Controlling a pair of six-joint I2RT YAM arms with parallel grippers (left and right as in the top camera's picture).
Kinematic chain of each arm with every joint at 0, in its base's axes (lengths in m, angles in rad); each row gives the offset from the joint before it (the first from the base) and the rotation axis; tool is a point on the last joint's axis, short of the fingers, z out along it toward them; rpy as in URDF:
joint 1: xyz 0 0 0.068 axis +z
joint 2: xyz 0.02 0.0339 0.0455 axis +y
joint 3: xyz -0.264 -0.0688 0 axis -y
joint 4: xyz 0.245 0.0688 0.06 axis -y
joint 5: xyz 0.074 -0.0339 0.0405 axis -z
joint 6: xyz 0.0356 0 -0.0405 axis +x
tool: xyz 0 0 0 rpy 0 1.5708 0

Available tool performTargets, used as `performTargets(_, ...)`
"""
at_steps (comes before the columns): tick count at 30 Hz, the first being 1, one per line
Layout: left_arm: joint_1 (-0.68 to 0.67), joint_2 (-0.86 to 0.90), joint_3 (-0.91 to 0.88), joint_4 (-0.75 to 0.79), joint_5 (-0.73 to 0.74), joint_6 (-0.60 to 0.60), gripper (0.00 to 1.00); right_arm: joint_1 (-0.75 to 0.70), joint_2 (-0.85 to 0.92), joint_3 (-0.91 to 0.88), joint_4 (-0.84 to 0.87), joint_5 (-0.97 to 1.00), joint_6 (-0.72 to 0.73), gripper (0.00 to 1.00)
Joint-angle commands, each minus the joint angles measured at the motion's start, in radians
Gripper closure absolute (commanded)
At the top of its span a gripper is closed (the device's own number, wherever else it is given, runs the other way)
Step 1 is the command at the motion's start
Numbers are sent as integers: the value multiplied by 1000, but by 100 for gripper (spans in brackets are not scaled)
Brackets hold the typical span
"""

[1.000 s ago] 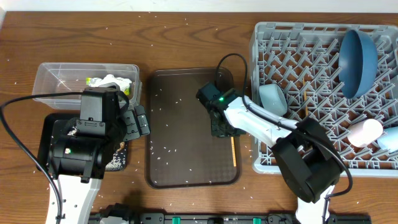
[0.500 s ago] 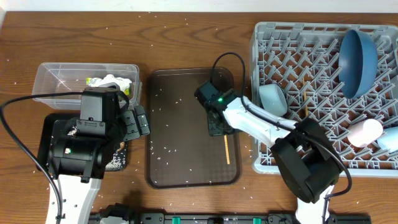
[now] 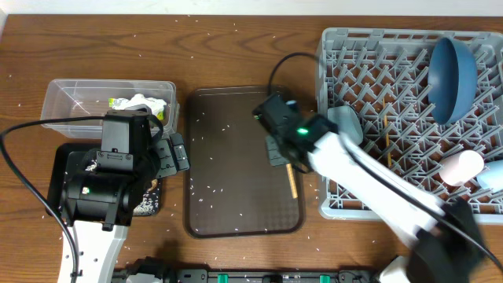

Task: Sort waste into correct bins and load items into the dishwasher rack
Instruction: 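Carry the chopsticks into the rack and stand them upright with right gripper, then release the chopsticks and pull right gripper back out of the rack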

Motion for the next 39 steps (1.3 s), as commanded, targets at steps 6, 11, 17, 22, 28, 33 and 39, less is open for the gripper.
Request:
performTargets(6, 5, -1, 14, -3, -5, 6, 2, -222, -301, 5, -90, 181, -220, 99)
performTargets(11, 5, -1, 14, -2, -5, 6, 2, -479, -351, 5, -105, 216, -351, 99)
performTargets(17, 5, -1, 14, -3, -5, 6, 2, -716, -280, -5, -76, 124, -467, 99)
performTargets(22, 5, -1, 14, -3, -5, 6, 2, -765, -167, -5, -29, 94, -528, 99)
performTargets(28, 5, -1, 14, -3, -5, 6, 2, -767, -24, -5, 0, 98, -533, 99)
performTargets(33, 5, -1, 14, -3, -5, 6, 2, -767, -2, -3, 19, 97, -516, 86)
performTargets(39, 5, -1, 14, -3, -5, 6, 2, -766, -95, 24, -19, -3, -513, 58)
